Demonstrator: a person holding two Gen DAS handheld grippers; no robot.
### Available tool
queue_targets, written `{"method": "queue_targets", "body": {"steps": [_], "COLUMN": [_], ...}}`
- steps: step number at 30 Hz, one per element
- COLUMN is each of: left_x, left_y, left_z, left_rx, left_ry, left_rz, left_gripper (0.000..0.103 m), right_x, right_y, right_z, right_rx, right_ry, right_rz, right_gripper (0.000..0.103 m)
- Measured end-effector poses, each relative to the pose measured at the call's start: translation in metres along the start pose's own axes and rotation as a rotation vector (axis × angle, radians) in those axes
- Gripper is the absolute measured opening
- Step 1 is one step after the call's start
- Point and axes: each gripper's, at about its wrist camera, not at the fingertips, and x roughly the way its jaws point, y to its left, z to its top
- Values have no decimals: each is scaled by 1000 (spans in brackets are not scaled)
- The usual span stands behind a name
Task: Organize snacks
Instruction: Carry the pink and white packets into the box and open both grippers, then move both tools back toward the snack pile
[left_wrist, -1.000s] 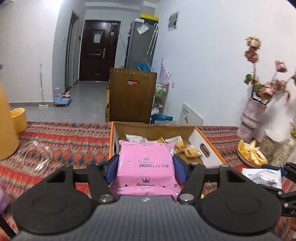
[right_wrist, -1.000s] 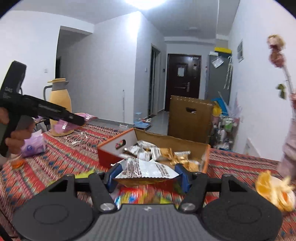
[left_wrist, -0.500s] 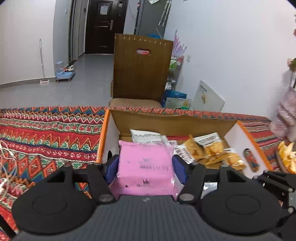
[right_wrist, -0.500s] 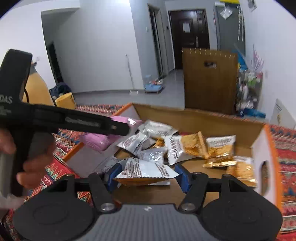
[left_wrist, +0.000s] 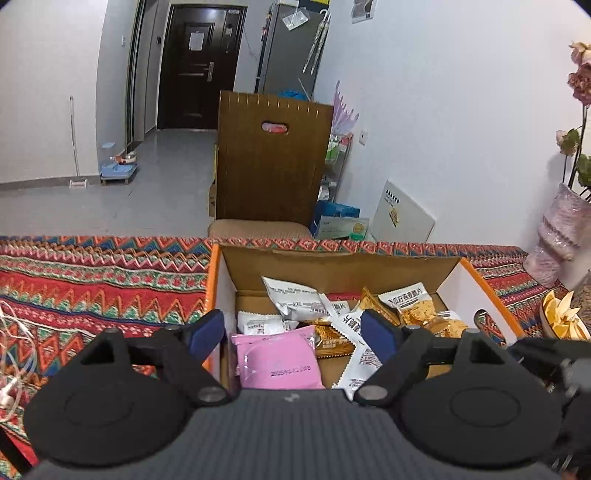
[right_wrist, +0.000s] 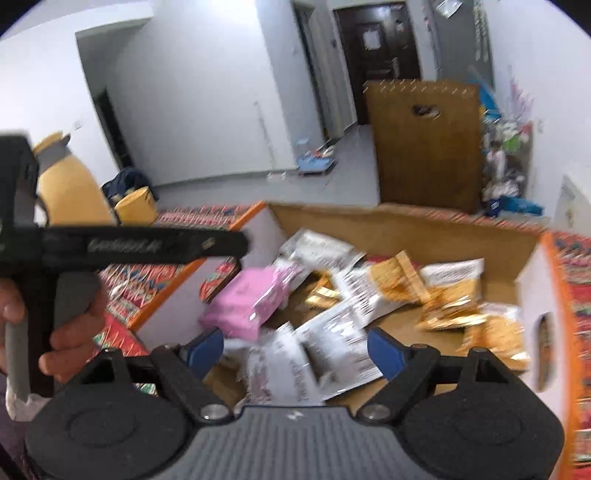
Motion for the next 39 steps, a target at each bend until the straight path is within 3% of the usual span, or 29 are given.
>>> {"method": "queue_targets", "body": {"steps": [9,15,22,27,33,35,39], "left_x": [-73,-163,-268,-330,-386,-401,-416], "left_y": [-21,-43,-66,-72,-88,-91,-96], "left_z": [5,5,-19,-58,-123,-146,-193], "left_rx": [77,121,167,184,282,288,254], "left_ry": [-21,-115,-189,-251,-326,-356,-337], "left_rz": [26,-2,-22,-9,25,2,-47], "left_gripper": [86,93,99,103,103,103,103], "right_x": [-98,-182,-280,-334,-375,-389,-410], "right_y": [-4,13,44,63,75,81,94], "right_z": [10,0,-27,-65,-122,-142,-186], "right_rx": [-28,-84,-140,-157,-119,-115,-131], "right_ry": [-114,-182,-269,-312,-352,-366,-418], "right_rz": [-133,-225,-264,-263,-230,-236,-262], "right_gripper": [91,96,101,103,103,103,103]}}
